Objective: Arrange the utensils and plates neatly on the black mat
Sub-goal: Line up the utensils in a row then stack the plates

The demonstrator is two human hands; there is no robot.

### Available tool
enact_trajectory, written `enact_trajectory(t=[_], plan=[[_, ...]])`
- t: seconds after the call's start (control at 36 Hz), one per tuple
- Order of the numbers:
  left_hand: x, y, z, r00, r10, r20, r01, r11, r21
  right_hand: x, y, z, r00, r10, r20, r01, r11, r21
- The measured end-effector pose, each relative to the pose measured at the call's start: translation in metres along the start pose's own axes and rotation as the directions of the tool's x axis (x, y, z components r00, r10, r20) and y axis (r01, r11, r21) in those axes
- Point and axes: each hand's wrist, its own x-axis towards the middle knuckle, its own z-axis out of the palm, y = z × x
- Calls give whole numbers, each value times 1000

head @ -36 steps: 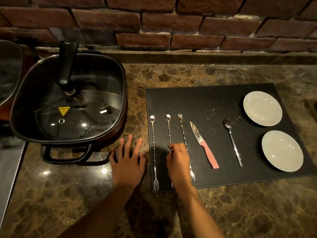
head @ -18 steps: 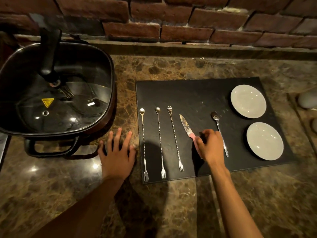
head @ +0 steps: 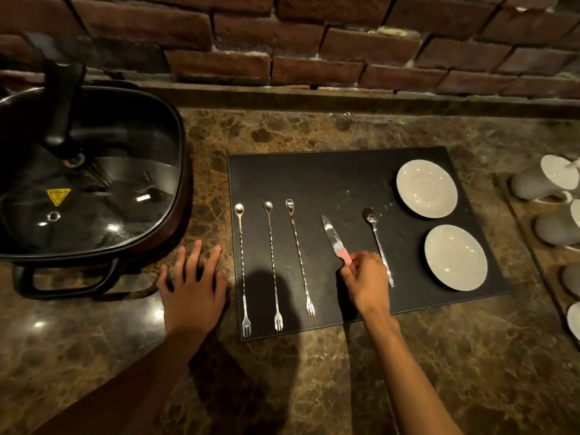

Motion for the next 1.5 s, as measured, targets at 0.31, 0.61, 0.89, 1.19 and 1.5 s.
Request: enact_trajectory(t=[0.31, 0.61, 0.89, 1.19, 1.5], plan=[[-1, -3, 6, 1000, -1, -31, 1, 1000, 13, -7, 4, 10, 998, -1, -64, 7, 996, 90], [-1, -2, 5, 999, 7, -43, -6, 1000, 10, -20, 10, 20, 996, 10, -93, 3, 991, 133], [-1, -2, 4, 999, 7, -46, -6, 1000, 12, -12, 14, 16, 997, -57, -56, 62, 995, 82], [-1, 2, -2, 999, 0, -43, 1, 999, 35, -7, 11, 15, 998, -45, -48, 51, 990, 129], [-2, 5, -6, 999, -1, -45, 3, 1000, 29, 32, 45, -22, 982, -3, -190, 18, 997, 75]])
